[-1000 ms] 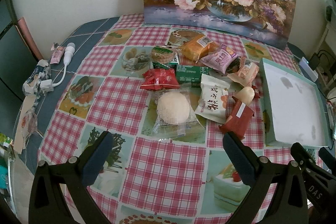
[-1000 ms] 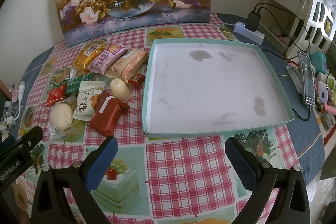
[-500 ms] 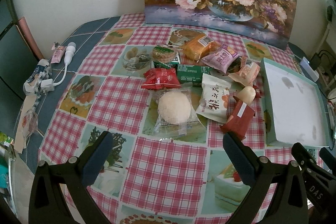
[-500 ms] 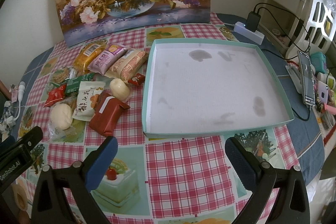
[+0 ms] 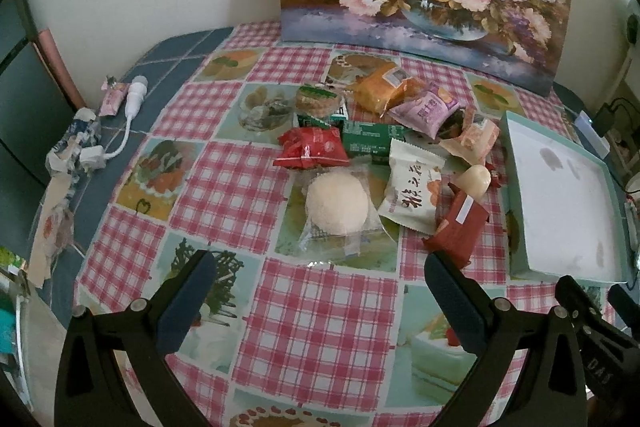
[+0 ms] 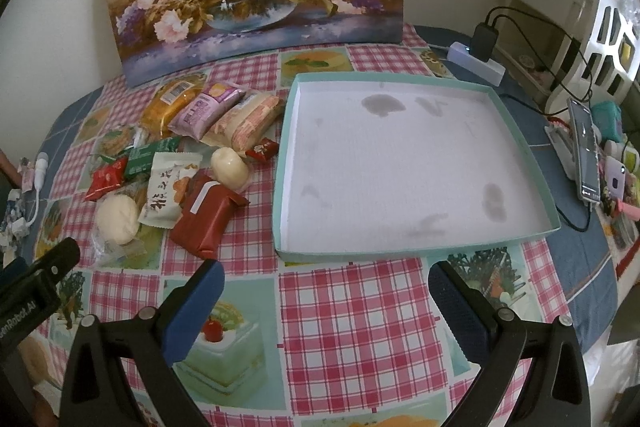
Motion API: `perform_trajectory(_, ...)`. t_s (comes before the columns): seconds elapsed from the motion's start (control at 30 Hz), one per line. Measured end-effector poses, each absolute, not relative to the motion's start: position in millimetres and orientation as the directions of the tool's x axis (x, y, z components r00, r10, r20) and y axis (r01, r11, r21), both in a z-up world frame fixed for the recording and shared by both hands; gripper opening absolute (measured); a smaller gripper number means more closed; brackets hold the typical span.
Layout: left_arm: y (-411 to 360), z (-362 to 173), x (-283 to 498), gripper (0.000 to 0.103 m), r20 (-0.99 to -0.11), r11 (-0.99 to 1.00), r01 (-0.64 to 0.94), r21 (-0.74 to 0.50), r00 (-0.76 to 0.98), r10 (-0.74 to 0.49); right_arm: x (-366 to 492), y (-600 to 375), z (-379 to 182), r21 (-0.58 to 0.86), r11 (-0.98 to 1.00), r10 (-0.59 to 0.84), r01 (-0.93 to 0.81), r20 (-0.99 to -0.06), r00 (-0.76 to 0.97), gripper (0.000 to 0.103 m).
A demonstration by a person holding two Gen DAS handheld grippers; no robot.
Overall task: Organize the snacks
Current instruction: 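Grasp the clear-wrapped white bun with the left tool while the right tool grasps the red-brown striped packet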
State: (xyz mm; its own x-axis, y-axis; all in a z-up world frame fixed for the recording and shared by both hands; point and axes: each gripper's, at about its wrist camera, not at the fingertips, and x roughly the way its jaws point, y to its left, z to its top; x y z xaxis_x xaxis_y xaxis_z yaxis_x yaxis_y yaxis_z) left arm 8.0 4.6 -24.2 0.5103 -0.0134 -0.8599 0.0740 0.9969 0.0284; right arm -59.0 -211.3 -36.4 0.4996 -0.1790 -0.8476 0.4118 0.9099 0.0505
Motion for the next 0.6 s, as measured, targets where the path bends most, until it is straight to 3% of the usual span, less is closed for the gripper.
perform_trajectory(0.6,34,-1,70,0.103,-0.844,0.970,-0.073,-0.234,0.510,-0.165,8,-197,-12,0.143,0.932,-0.070,0.334,-0.831,0.552,0.103)
